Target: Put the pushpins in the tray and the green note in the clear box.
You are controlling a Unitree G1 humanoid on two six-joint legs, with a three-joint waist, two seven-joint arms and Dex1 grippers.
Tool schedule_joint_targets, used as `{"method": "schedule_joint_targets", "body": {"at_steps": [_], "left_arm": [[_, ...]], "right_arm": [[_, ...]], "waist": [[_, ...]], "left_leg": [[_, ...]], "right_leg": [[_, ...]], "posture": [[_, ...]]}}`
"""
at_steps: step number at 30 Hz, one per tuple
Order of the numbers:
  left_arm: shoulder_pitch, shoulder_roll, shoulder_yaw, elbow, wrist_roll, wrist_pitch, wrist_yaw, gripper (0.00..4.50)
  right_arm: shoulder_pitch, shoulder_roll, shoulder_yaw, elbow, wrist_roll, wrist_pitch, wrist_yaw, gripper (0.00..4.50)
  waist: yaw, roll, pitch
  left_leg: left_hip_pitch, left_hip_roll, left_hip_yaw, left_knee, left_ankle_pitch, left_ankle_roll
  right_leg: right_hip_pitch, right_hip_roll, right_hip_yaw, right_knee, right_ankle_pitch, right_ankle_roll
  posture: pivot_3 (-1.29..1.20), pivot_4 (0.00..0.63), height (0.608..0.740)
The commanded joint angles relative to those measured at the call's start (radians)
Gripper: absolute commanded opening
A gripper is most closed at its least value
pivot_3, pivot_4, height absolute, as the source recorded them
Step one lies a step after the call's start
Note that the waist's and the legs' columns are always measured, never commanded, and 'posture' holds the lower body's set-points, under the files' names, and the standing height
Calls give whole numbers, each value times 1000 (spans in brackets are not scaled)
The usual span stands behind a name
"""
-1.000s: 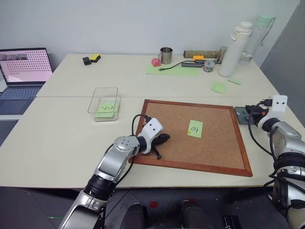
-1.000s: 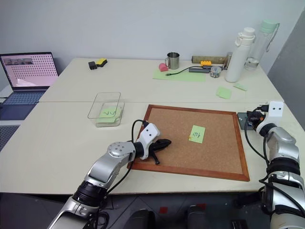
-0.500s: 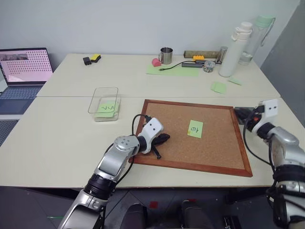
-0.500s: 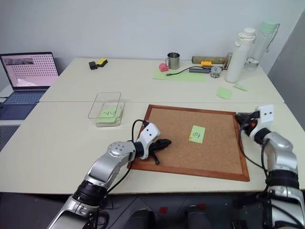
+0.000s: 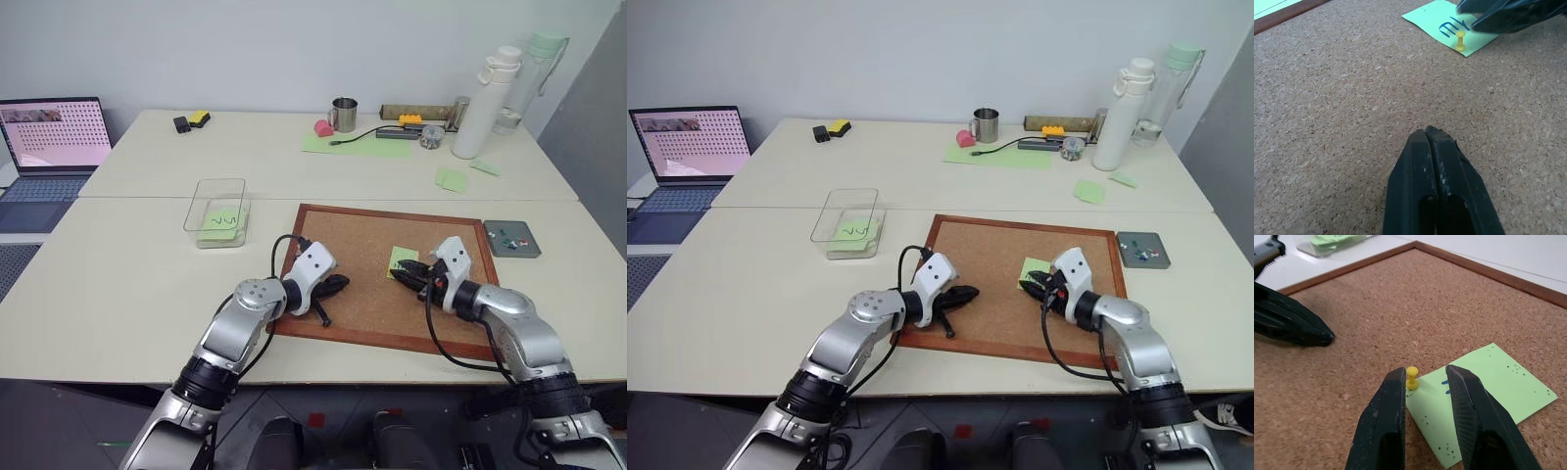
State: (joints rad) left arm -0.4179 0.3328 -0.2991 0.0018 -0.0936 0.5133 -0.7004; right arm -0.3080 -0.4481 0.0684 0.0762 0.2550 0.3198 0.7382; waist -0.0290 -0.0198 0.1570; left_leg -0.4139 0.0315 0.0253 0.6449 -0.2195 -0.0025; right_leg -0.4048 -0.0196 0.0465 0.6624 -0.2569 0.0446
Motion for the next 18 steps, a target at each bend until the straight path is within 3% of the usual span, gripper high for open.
{"method": "schedule_joint_targets", "body": {"at_steps": [1,13,18], "left_arm": [[22,16,-11,28,18,23,2,0],[34,21,-3,13,16,33,12,0],[33,21,-1,14,16,33,14,0]], "right_arm": [[-32,17,9,16,-14,-33,4,1327],[-90,65,32,127,-47,-58,10,1327],[-97,71,31,142,-49,-69,14,458]], "waist": [[0,0,0],[-3,0,0],[-3,0,0]], "left_leg": [[0,0,0,0,0,0],[0,0,0,0,0,0],[0,0,0,0,0,0]], "right_leg": [[0,0,0,0,0,0],[0,0,0,0,0,0],[0,0,0,0,0,0]], "posture": [[0,150,740],[0,150,740],[0,150,740]]}}
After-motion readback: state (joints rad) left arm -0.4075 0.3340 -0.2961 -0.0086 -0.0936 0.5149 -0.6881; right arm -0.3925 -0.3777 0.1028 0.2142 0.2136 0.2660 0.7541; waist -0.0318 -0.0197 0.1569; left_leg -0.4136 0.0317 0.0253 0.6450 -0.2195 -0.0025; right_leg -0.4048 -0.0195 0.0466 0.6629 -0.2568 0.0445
